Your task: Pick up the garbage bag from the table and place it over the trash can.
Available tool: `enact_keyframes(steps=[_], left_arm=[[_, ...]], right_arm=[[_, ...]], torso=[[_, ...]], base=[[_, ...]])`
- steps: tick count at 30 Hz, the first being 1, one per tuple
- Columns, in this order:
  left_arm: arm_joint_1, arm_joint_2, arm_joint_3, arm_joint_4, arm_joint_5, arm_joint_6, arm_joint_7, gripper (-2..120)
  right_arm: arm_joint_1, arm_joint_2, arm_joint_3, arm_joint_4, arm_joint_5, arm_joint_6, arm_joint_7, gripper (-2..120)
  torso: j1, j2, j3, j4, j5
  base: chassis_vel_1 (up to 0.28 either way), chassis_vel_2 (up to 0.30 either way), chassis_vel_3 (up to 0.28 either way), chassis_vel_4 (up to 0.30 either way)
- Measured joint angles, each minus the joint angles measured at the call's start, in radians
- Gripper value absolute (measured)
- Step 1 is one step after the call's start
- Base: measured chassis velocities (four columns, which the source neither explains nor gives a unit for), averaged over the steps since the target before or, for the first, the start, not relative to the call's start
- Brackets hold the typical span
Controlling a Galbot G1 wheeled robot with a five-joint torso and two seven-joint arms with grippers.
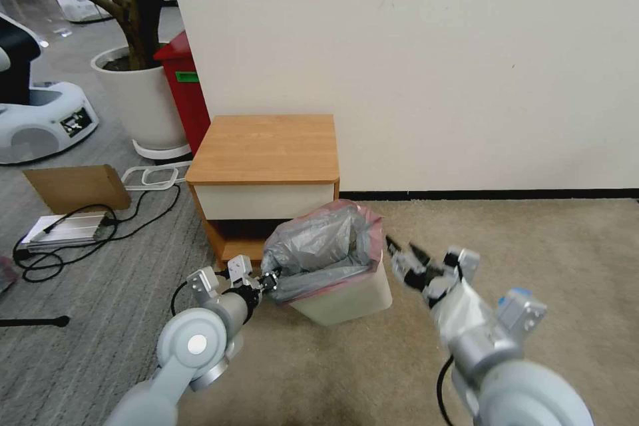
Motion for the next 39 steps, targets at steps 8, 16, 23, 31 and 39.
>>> enact_keyframes(steps=[8, 16, 23, 31, 39], left_arm=[[0.003, -0.003, 0.010, -0.014, 0.005, 0.000, 0.004, 3], [0.002, -0.007, 0.012, -0.017, 0.005, -0.001, 0.011, 3], [0.000, -0.008, 0.016, -0.018, 0.006, -0.005, 0.016, 3], [-0.001, -0.014, 0.021, -0.018, 0.009, -0.006, 0.016, 3], [0.001, -0.015, 0.028, -0.017, 0.019, -0.007, 0.017, 3]], right_arm=[[0.076, 0.040, -0.042, -0.079, -0.008, 0.009, -0.020, 99], [0.069, 0.044, -0.049, -0.099, 0.024, 0.001, -0.013, 97], [0.067, 0.054, -0.059, -0.104, 0.066, 0.004, -0.006, 73], [0.065, 0.054, -0.057, -0.105, 0.065, 0.008, -0.008, 43], [0.063, 0.060, -0.063, -0.110, 0.048, 0.017, -0.010, 15]], torso=[[0.000, 0.000, 0.000, 0.0001, -0.0002], [0.000, 0.000, 0.000, 0.0000, -0.0002], [0.000, 0.000, 0.000, 0.0000, -0.0002], [0.000, 0.000, 0.000, 0.0000, -0.0002], [0.000, 0.000, 0.000, 0.0000, -0.0002]], base=[[0.000, 0.000, 0.000, 0.000], [0.000, 0.000, 0.000, 0.000], [0.000, 0.000, 0.000, 0.000], [0.000, 0.000, 0.000, 0.000], [0.000, 0.000, 0.000, 0.000]])
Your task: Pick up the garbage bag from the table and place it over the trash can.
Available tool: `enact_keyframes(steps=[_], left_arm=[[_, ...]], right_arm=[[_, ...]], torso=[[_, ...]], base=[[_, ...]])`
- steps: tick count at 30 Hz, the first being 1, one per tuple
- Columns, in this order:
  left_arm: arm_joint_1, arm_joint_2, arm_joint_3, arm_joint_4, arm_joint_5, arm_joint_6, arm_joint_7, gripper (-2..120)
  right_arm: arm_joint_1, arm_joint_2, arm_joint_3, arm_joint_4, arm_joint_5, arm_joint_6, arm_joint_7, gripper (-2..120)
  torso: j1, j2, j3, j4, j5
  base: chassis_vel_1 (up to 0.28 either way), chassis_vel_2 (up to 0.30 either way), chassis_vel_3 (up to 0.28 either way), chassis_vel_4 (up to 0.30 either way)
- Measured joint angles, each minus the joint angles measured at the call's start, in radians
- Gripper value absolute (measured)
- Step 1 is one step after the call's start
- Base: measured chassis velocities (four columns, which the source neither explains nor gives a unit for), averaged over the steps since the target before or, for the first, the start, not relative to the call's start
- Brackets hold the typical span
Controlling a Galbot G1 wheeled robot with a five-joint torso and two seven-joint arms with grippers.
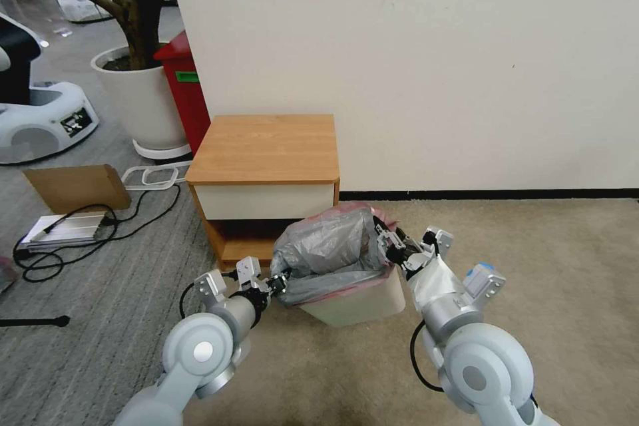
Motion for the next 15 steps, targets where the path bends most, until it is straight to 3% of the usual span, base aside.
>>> enact_keyframes(steps=[1, 4, 15], left_arm=[[0.000, 0.000, 0.000, 0.000, 0.000, 0.000, 0.000, 3], [0.001, -0.003, 0.004, 0.003, 0.002, -0.001, 0.000, 3], [0.013, -0.005, 0.016, 0.004, 0.024, 0.000, 0.026, 3]], right_arm=[[0.000, 0.000, 0.000, 0.000, 0.000, 0.000, 0.000, 15], [-0.001, 0.001, 0.003, 0.000, -0.006, 0.001, -0.001, 0], [0.011, -0.010, 0.023, -0.002, -0.001, 0.004, 0.006, 0]], torso=[[0.000, 0.000, 0.000, 0.0000, 0.0000], [0.000, 0.000, 0.000, 0.0000, 0.0000], [0.000, 0.000, 0.000, 0.0000, 0.0001]], base=[[0.000, 0.000, 0.000, 0.000], [0.000, 0.000, 0.000, 0.000], [0.000, 0.000, 0.000, 0.000]])
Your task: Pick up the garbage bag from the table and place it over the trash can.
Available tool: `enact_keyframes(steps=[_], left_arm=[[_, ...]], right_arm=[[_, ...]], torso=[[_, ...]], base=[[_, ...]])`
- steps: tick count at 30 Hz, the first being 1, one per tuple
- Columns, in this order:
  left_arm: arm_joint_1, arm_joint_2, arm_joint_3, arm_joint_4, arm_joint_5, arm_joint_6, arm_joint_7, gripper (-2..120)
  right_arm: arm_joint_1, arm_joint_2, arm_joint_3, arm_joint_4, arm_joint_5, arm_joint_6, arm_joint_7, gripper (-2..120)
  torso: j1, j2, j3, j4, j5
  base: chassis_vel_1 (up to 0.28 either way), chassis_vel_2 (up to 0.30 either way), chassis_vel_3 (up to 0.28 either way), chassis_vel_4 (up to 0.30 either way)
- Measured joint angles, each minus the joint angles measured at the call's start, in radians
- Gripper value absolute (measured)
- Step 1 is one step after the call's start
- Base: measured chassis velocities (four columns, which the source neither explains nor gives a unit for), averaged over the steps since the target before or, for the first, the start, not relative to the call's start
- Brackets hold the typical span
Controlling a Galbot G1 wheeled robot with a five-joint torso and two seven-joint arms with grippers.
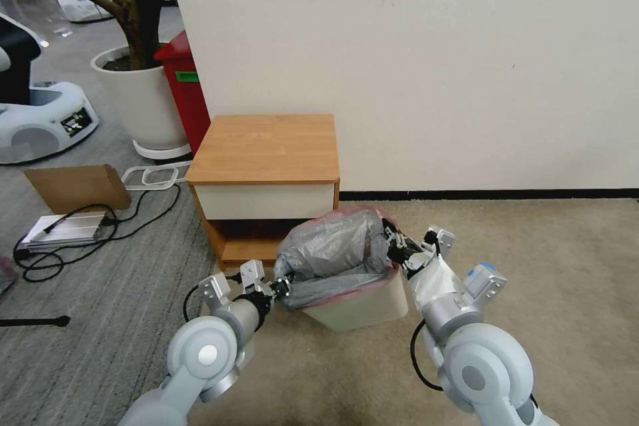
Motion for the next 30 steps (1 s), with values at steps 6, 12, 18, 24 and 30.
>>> enact_keyframes(steps=[6, 12, 18, 24, 30], left_arm=[[0.015, 0.002, -0.011, -0.002, 0.001, 0.002, 0.018, 3], [0.016, 0.003, -0.022, -0.003, -0.020, 0.003, 0.031, 3], [0.022, 0.004, -0.042, -0.001, -0.073, 0.003, 0.047, 3], [0.005, -0.002, -0.069, 0.017, -0.143, 0.005, 0.047, 3], [0.001, -0.003, -0.089, 0.022, -0.209, 0.014, 0.034, 3]], right_arm=[[0.002, -0.022, 0.024, 0.000, 0.040, -0.035, 0.042, 0], [-0.008, -0.033, 0.037, 0.012, 0.104, -0.079, 0.094, 0], [-0.031, -0.056, 0.064, 0.059, 0.238, -0.130, 0.169, 0], [-0.064, -0.058, 0.075, 0.098, 0.264, -0.133, 0.181, 0], [-0.075, -0.035, 0.069, 0.095, 0.238, -0.126, 0.178, 0]], torso=[[0.000, 0.000, 0.000, 0.0001, 0.0000], [0.000, 0.000, 0.000, 0.0000, 0.0000], [0.000, 0.000, 0.000, 0.0000, 0.0000], [0.000, 0.000, 0.000, 0.0000, -0.0001], [0.000, 0.000, 0.000, 0.0000, -0.0001]], base=[[0.000, 0.000, 0.000, 0.000], [0.000, 0.000, 0.000, 0.000], [0.000, 0.000, 0.000, 0.000], [0.000, 0.000, 0.000, 0.000], [0.000, 0.000, 0.000, 0.000]])
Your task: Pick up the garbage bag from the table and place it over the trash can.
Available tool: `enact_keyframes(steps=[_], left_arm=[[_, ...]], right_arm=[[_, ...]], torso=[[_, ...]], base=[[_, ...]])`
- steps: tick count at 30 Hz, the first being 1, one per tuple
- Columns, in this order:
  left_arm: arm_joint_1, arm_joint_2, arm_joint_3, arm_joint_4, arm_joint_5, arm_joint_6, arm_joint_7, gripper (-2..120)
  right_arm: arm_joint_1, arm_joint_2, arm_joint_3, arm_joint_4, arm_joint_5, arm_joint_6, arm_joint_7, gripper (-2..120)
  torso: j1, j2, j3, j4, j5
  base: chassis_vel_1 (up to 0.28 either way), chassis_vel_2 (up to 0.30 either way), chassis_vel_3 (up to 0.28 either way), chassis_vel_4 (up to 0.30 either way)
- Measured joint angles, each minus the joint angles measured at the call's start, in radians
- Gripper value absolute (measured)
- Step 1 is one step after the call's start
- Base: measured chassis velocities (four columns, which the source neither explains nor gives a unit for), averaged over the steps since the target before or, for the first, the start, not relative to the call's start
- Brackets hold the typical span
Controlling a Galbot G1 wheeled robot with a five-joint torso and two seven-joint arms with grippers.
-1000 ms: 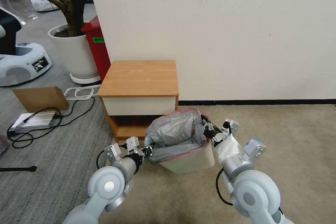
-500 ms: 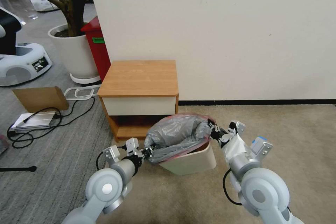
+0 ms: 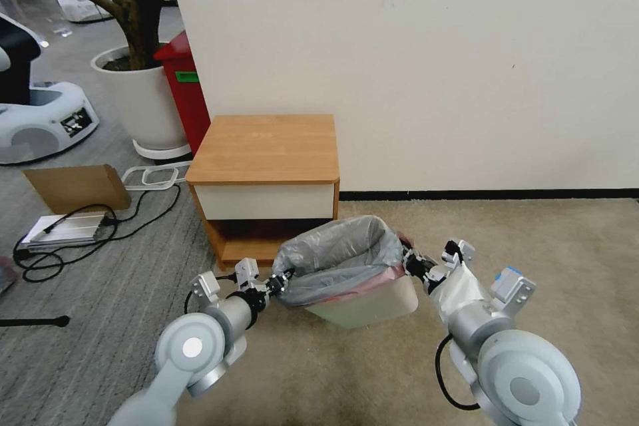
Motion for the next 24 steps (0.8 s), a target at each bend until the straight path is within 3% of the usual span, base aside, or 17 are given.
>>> enact_keyframes(steps=[11, 24], left_arm=[[-0.005, 0.019, -0.025, -0.009, -0.067, 0.032, -0.001, 3], [0.001, 0.025, -0.040, -0.022, -0.068, 0.043, 0.011, 3]], right_arm=[[0.049, 0.014, -0.005, -0.152, -0.142, 0.061, -0.137, 0], [0.042, 0.014, -0.003, -0.216, -0.187, 0.072, -0.176, 0]], torso=[[0.000, 0.000, 0.000, 0.0001, 0.0000], [0.000, 0.000, 0.000, 0.0000, 0.0001]], base=[[0.000, 0.000, 0.000, 0.000], [0.000, 0.000, 0.000, 0.000]])
